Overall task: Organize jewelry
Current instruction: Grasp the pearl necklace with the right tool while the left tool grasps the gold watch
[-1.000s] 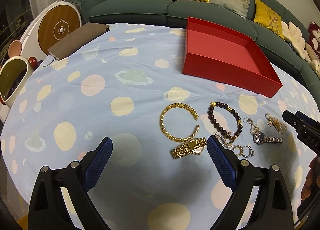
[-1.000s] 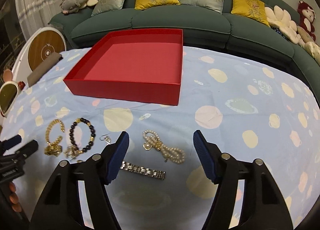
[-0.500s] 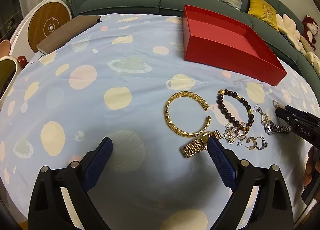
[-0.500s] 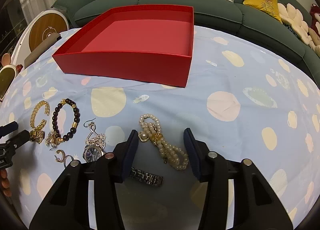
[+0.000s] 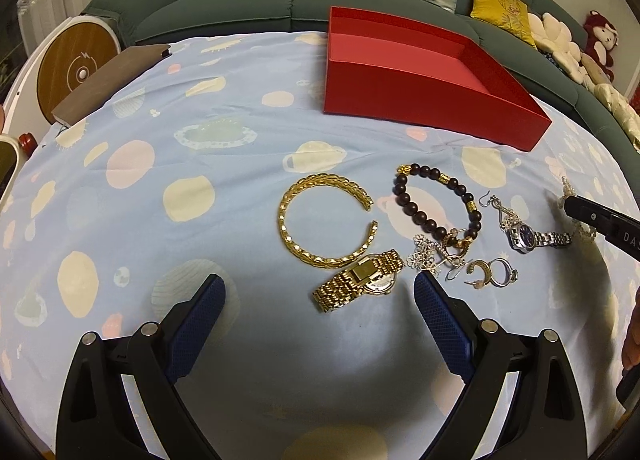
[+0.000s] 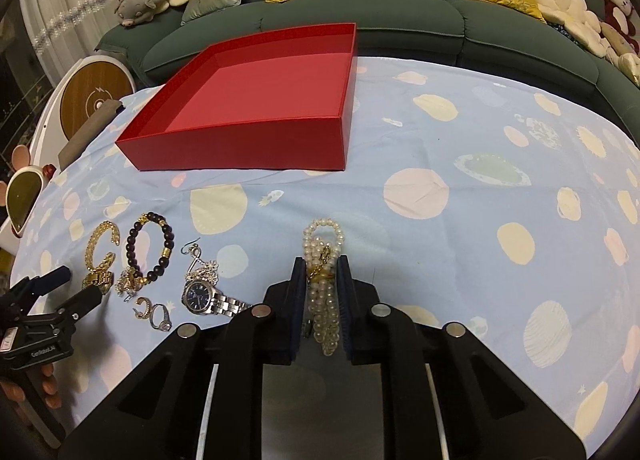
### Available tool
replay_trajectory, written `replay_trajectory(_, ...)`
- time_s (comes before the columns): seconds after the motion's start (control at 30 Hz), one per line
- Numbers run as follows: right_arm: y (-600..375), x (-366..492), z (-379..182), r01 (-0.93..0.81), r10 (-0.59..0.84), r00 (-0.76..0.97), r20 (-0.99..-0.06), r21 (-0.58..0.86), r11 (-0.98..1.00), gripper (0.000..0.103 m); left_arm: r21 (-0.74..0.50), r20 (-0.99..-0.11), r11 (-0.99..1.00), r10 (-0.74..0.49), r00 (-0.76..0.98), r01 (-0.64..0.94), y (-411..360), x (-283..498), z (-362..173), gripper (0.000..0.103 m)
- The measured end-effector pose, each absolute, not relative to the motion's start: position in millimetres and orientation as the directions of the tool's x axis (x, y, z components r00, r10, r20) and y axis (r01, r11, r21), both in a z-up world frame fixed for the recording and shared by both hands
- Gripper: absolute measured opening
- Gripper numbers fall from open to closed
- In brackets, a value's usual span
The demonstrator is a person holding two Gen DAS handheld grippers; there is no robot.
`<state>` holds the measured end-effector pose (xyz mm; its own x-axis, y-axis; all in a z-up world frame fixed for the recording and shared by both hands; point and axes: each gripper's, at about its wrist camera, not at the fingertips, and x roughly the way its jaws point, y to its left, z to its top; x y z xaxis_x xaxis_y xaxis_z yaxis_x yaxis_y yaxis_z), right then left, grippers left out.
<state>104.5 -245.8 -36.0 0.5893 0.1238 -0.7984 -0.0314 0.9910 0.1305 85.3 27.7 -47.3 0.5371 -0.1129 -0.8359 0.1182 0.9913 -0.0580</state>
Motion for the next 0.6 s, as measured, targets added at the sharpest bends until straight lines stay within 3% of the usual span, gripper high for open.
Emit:
replay_trajectory(0.03,-246,102,-34,-0.032,0.129,0.593,-0.795,0.137,0.99,0.015,-0.064,-0.835,0.99,-0.121,0.537,0.125,26,85,-48,0.091)
replay_trajectory(0.07,-246,99,-32,-0.034,0.137,0.594,-0.793,0.145,0.989,0.015,-0.074,-0.835,0.988,-0.135,0.534,0.135,24,85,-48,0.081)
replay_trajectory(0.13,-244,95,-29,-0.04,0.152,0.592,-0.791,0.159,0.986,0.015,-0.067,-0.832,0.987,-0.135,0.538,0.145,20,85,-49,0.075)
replay_trajectory(0.33,-238,89,-22,-0.065,0.172,0.597,-0.783,0.167,0.984,0.015,-0.084,-0.821,0.977,-0.178,0.542,0.194,10,78,-46,0.041)
replay_trajectory(0.4,-237,88,-20,-0.065,0.175,0.599,-0.782,0.171,0.983,0.015,-0.093,-0.821,0.973,-0.195,0.537,0.211,9,76,-46,0.014)
replay_trajectory(0.6,-231,84,-14,-0.073,0.183,0.609,-0.772,0.175,0.982,0.015,-0.146,-0.817,0.963,-0.247,0.522,0.228,8,72,-40,0.009)
